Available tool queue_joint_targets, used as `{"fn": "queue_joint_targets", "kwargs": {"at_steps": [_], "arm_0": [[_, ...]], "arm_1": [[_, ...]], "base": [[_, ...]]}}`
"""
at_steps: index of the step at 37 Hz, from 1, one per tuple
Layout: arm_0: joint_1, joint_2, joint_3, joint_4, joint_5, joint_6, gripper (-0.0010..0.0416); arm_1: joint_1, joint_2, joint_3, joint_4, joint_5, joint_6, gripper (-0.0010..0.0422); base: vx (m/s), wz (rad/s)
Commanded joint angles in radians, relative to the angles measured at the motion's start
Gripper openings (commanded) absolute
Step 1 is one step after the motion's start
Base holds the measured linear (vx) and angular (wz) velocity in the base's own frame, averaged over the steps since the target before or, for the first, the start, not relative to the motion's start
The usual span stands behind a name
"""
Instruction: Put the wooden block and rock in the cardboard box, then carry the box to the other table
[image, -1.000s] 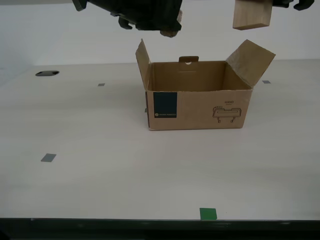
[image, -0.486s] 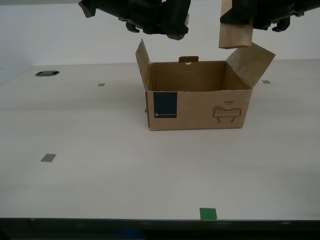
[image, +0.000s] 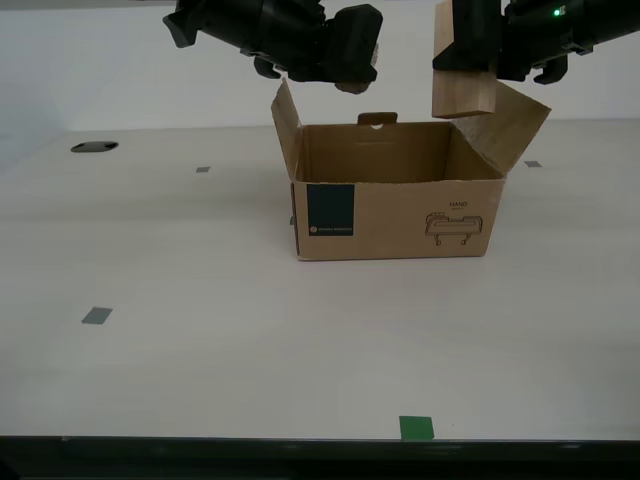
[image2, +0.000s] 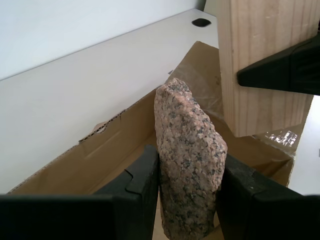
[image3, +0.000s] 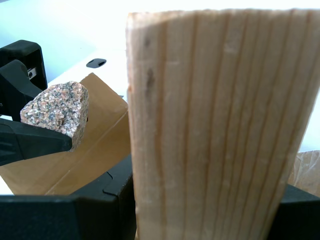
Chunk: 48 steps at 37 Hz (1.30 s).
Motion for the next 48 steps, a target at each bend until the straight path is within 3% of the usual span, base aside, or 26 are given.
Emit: {"fn": "queue_joint_targets", "kwargs": {"at_steps": [1,10,38,48], "arm_0": [[0.000,-0.002,0.000,0.006,0.000,0.001,0.0000],[0.002,-0.002,0.000,0.002,-0.001,0.010,0.0000],[0.003,-0.002,0.000,0.003,0.000,-0.006,0.0004],[0.003,-0.002,0.000,0.003,0.000,-0.005,0.0092]], "arm_1": [[0.000,-0.001,0.002,0.008,0.005,0.002,0.0000],[-0.001,-0.001,0.002,0.006,0.005,-0.025,0.0000],[-0.001,-0.001,0.002,-0.008,0.005,-0.024,0.0005],[0.000,-0.001,0.002,-0.008,0.005,-0.024,0.0085]], "base": [[0.000,0.000],[0.000,0.000],[0.000,0.000],[0.000,0.000]]}}
